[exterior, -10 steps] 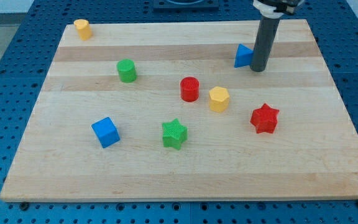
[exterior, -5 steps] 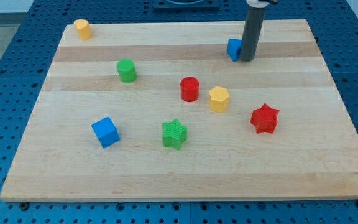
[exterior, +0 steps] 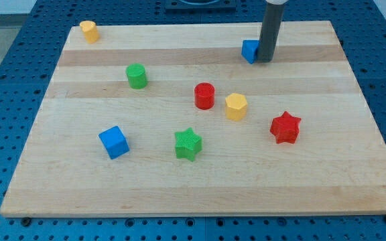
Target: Slide the blue triangle to the top center
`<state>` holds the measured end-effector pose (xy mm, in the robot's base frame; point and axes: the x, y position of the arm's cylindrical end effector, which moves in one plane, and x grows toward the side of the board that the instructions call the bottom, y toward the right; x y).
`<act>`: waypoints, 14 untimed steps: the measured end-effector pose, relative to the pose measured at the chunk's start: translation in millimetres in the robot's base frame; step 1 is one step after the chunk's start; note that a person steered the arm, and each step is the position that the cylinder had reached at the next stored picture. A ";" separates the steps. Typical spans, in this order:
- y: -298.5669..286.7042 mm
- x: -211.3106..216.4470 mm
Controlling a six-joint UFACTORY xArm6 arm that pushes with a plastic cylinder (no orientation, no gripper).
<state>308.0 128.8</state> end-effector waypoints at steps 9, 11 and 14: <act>-87.3 -27.7; -99.5 -44.4; -117.5 -59.2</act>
<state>248.7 11.3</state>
